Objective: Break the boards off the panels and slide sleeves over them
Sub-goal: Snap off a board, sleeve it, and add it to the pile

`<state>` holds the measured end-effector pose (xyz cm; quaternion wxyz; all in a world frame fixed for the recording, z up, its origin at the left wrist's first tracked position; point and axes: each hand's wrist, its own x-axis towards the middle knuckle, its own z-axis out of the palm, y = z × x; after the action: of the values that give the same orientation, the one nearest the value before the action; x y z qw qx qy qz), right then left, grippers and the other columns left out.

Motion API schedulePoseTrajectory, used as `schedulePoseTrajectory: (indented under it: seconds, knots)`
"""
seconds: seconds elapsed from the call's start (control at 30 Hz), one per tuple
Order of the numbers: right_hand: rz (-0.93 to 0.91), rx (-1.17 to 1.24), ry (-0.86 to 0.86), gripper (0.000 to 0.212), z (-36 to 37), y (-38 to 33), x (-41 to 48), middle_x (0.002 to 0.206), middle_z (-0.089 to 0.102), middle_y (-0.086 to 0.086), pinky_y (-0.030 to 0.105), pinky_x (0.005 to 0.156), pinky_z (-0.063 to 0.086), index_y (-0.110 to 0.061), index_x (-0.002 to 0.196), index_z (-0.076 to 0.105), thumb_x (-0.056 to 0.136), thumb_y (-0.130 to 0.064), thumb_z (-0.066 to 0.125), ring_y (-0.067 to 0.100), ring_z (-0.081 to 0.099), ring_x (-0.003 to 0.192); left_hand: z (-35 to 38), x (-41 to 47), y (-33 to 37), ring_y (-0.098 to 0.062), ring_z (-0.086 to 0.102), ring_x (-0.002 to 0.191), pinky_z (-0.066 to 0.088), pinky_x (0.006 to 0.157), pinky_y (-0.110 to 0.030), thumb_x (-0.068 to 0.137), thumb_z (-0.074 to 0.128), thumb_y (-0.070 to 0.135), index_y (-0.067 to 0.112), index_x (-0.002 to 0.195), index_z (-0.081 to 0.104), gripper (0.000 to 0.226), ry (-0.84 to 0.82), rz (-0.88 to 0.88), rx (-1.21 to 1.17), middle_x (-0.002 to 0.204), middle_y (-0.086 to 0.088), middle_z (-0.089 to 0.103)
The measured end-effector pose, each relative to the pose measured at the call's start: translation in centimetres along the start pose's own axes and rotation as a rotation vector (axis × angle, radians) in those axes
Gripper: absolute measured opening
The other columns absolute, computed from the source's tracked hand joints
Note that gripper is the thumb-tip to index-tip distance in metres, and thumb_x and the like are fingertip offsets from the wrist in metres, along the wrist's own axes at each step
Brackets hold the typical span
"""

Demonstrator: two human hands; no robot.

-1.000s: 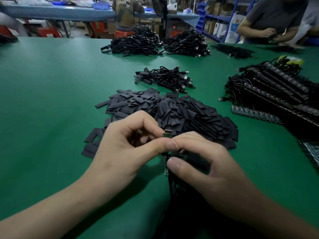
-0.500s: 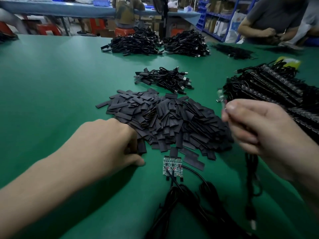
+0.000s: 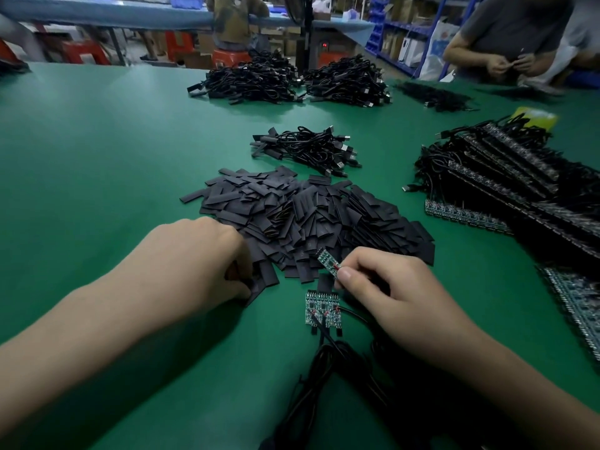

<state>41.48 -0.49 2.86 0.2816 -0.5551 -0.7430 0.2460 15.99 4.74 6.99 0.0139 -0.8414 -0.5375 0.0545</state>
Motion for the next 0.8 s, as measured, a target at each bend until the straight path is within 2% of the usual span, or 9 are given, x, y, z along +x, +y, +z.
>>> schedulePoseTrajectory:
  seconds: [0.07, 0.17, 0.27, 0.33, 0.4, 0.53, 0.63, 0.7, 0.8]
  knots:
    - [0.012, 0.077, -0.023, 0.030, 0.2, -0.1, 0.0, 0.075, 0.062, 0.004, 0.039, 0.061, 0.046, -0.037, 0.089, 0.064, 0.091, -0.060, 0.045, 0.020, 0.056, 0.066, 0.2, -0.2, 0.1, -0.009, 0.066, 0.084, 0.056, 0.070, -0.026, 0.078, 0.065, 0.059, 0.043, 0.096, 0.067, 0.024, 0.069, 0.011, -0.029, 0.088, 0.021, 0.067]
    - [0.029, 0.157, -0.038, 0.024, 0.4, 0.0, -0.1, 0.068, 0.055, 0.001, 0.020, 0.057, 0.036, -0.033, 0.090, 0.065, 0.094, -0.054, 0.055, 0.006, 0.044, 0.058, 0.6, -0.2, 0.3, -0.012, 0.065, 0.088, 0.052, 0.068, -0.026, 0.080, 0.060, 0.054, 0.040, 0.095, 0.058, 0.021, 0.116, 0.100, 0.020, 0.095, 0.017, 0.066]
    - [0.052, 0.215, -0.048, 0.023, 0.6, 0.2, -0.1, 0.062, 0.044, -0.009, 0.018, 0.058, 0.036, -0.028, 0.091, 0.066, 0.093, -0.050, 0.060, 0.005, 0.038, 0.058, 0.6, -0.2, 0.1, -0.006, 0.064, 0.087, 0.051, 0.070, -0.026, 0.084, 0.064, 0.050, 0.041, 0.095, 0.056, 0.016, 0.137, 0.164, -0.017, 0.092, 0.021, 0.066]
    - [0.060, 0.246, -0.050, 0.024, 0.5, 0.2, -0.2, 0.060, 0.040, -0.011, 0.018, 0.057, 0.036, -0.025, 0.092, 0.067, 0.092, -0.049, 0.064, 0.005, 0.037, 0.057, 0.4, -0.3, 0.2, 0.003, 0.064, 0.079, 0.053, 0.072, -0.026, 0.083, 0.072, 0.047, 0.040, 0.091, 0.062, 0.015, 0.141, 0.180, -0.186, 0.082, 0.024, 0.068]
    - [0.063, 0.295, -0.044, 0.023, 0.4, -0.1, -0.3, 0.059, 0.040, -0.011, 0.018, 0.056, 0.037, -0.026, 0.092, 0.069, 0.090, -0.050, 0.067, 0.005, 0.038, 0.056, 0.2, -0.6, 1.0, 0.001, 0.066, 0.067, 0.054, 0.065, -0.022, 0.080, 0.081, 0.037, 0.035, 0.083, 0.067, 0.015, 0.153, 0.178, -0.574, 0.073, 0.021, 0.070]
    - [0.083, 0.420, -0.093, 0.027, 0.2, -0.1, -0.4, 0.070, 0.063, 0.009, 0.031, 0.066, 0.044, -0.024, 0.094, 0.072, 0.089, -0.050, 0.068, 0.008, 0.055, 0.067, 1.1, -1.2, 3.7, -0.008, 0.071, 0.063, 0.055, 0.063, -0.017, 0.078, 0.084, 0.024, 0.029, 0.086, 0.073, 0.014, 0.193, 0.126, -1.066, 0.072, 0.006, 0.074]
    - [0.094, 0.482, -0.118, 0.021, 0.3, 0.2, -0.3, 0.069, 0.061, -0.005, 0.032, 0.066, 0.044, -0.020, 0.090, 0.071, 0.093, -0.041, 0.069, 0.007, 0.057, 0.067, 2.5, -1.6, 5.2, -0.012, 0.073, 0.069, 0.058, 0.071, -0.024, 0.075, 0.080, 0.033, 0.031, 0.089, 0.077, 0.014, 0.281, 0.029, -1.216, 0.074, 0.001, 0.075]
    - [0.088, 0.484, -0.095, 0.017, 0.5, 0.5, -0.3, 0.065, 0.058, -0.013, 0.023, 0.062, 0.041, -0.021, 0.088, 0.071, 0.095, -0.035, 0.069, 0.002, 0.053, 0.062, 3.1, -1.8, 5.9, -0.009, 0.072, 0.070, 0.057, 0.072, -0.023, 0.078, 0.080, 0.031, 0.031, 0.091, 0.078, 0.014, 0.355, 0.011, -1.175, 0.074, 0.006, 0.075]
    - [0.098, 0.488, -0.080, 0.013, 0.5, 0.5, -0.2, 0.067, 0.062, -0.011, 0.019, 0.064, 0.044, -0.021, 0.087, 0.071, 0.096, -0.031, 0.069, 0.000, 0.057, 0.065, 3.3, -2.0, 6.4, -0.005, 0.071, 0.072, 0.056, 0.072, -0.020, 0.079, 0.081, 0.026, 0.029, 0.094, 0.079, 0.015, 0.410, 0.010, -1.137, 0.076, 0.011, 0.075]
